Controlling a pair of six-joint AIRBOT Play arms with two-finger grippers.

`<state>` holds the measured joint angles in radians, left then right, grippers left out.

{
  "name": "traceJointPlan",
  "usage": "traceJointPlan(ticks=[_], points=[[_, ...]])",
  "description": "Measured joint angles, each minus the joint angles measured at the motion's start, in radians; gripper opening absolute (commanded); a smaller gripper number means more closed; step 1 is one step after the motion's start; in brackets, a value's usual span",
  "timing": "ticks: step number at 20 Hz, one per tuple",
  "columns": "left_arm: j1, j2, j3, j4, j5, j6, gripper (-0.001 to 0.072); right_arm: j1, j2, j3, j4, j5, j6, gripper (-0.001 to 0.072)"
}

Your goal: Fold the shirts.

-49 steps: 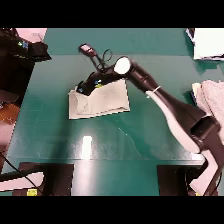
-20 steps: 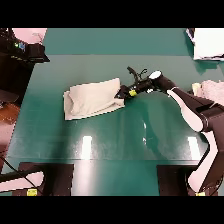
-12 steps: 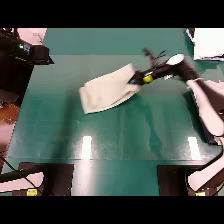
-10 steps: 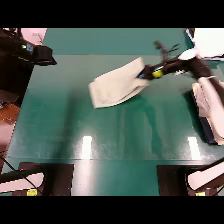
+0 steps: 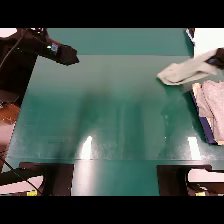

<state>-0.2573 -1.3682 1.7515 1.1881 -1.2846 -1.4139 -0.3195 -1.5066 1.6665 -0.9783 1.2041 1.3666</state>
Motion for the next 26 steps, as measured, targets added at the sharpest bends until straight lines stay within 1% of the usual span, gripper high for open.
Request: traceJointPlan(ticks=[4, 7, 10, 14, 17, 22, 23, 24, 25, 26], points=[[-0.026, -0.003, 0.000, -0.002, 0.014, 0.000, 0.0025, -0.091, 0.022, 0.029, 0.012, -0.006, 0.004, 0.0013], [-0.033, -0.004, 0.000, -0.003, 0.017, 0.000, 0.0025, -0.130, 0.074, 0.069, 0.024, -0.004, 0.004, 0.0013], [-0.034, -0.005, 0.000, -0.003, 0.018, 0.000, 0.0026, -0.167, 0.149, 0.089, -0.019, 0.024, 0.005, 0.0013], [-0.035, -0.012, 0.000, -0.003, 0.015, 0.000, 0.0025, -0.228, 0.235, 0.086, -0.138, 0.106, 0.029, 0.0015], [-0.035, -0.014, 0.000, -0.003, 0.008, 0.000, 0.0026, -0.281, 0.306, -0.005, -0.206, 0.151, 0.054, 0.0016], [-0.035, -0.015, 0.000, -0.003, -0.012, 0.010, 0.0025, -0.377, 0.448, -0.246, -0.257, 0.177, 0.068, 0.0022], [-0.035, -0.015, 0.000, -0.003, -0.017, 0.014, 0.0025, -0.390, 0.473, -0.289, -0.285, 0.180, 0.069, 0.0082], [-0.035, -0.015, 0.000, -0.003, -0.018, 0.017, 0.0025, -0.402, 0.500, -0.335, -0.327, 0.184, 0.072, 0.0279], [-0.035, -0.015, 0.000, -0.003, -0.019, 0.020, 0.0025, -0.409, 0.522, -0.375, -0.376, 0.190, 0.078, 0.0507], [-0.035, -0.015, 0.000, -0.003, -0.021, 0.021, 0.0025, -0.415, 0.541, -0.415, -0.443, 0.192, 0.091, 0.0659]])
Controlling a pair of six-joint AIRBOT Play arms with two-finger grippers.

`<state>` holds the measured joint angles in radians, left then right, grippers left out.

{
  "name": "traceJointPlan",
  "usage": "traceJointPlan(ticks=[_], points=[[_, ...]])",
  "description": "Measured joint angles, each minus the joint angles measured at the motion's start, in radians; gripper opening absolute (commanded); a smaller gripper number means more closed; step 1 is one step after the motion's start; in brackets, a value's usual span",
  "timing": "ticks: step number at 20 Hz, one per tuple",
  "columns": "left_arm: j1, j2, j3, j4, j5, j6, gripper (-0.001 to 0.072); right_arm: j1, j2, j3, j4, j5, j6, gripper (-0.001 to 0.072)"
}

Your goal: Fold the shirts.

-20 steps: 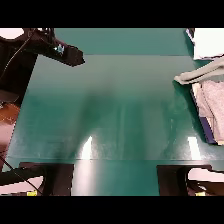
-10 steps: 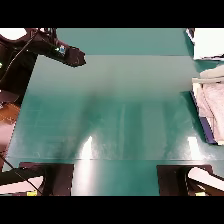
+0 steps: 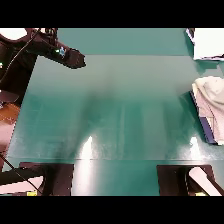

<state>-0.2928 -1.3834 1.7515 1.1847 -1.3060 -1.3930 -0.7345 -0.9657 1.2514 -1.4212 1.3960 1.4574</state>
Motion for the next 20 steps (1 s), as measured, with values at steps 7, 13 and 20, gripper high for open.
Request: traceJointPlan(ticks=[7, 13, 20], points=[[0.000, 0.000, 0.000, -0.005, -0.002, 0.004, 0.0026, 0.013, 0.045, -0.120, -0.181, 0.032, 0.087, 0.0669], [0.000, 0.000, 0.000, -0.029, -0.011, -0.006, 0.0026, 0.211, 0.049, -0.132, 0.056, -0.019, 0.103, 0.0316], [0.000, 0.000, 0.000, -0.041, -0.011, -0.016, 0.0026, 0.518, 0.050, -0.134, 0.123, -0.127, 0.093, 0.0018]])
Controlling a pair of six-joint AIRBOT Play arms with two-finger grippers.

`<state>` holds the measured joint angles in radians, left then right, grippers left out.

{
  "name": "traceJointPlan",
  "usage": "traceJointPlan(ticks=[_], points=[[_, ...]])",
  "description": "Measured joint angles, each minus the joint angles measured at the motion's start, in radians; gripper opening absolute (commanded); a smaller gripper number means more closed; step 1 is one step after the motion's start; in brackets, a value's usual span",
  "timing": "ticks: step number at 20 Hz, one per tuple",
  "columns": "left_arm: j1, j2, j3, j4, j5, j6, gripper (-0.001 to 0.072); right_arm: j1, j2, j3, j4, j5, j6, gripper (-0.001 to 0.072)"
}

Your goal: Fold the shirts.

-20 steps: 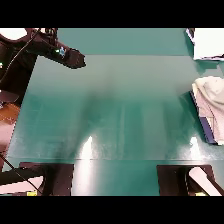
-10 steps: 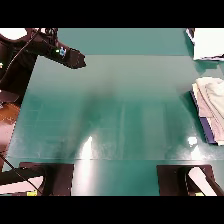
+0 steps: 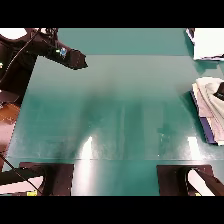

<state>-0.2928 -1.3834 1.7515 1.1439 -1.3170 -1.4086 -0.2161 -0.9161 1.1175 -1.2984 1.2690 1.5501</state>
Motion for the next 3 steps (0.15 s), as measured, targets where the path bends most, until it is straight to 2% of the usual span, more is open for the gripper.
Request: traceJointPlan(ticks=[3], points=[[0.000, 0.000, 0.000, -0.001, 0.000, -0.001, 0.0026, 0.057, 0.000, 0.000, 0.006, -0.018, -0.005, 0.0018]])
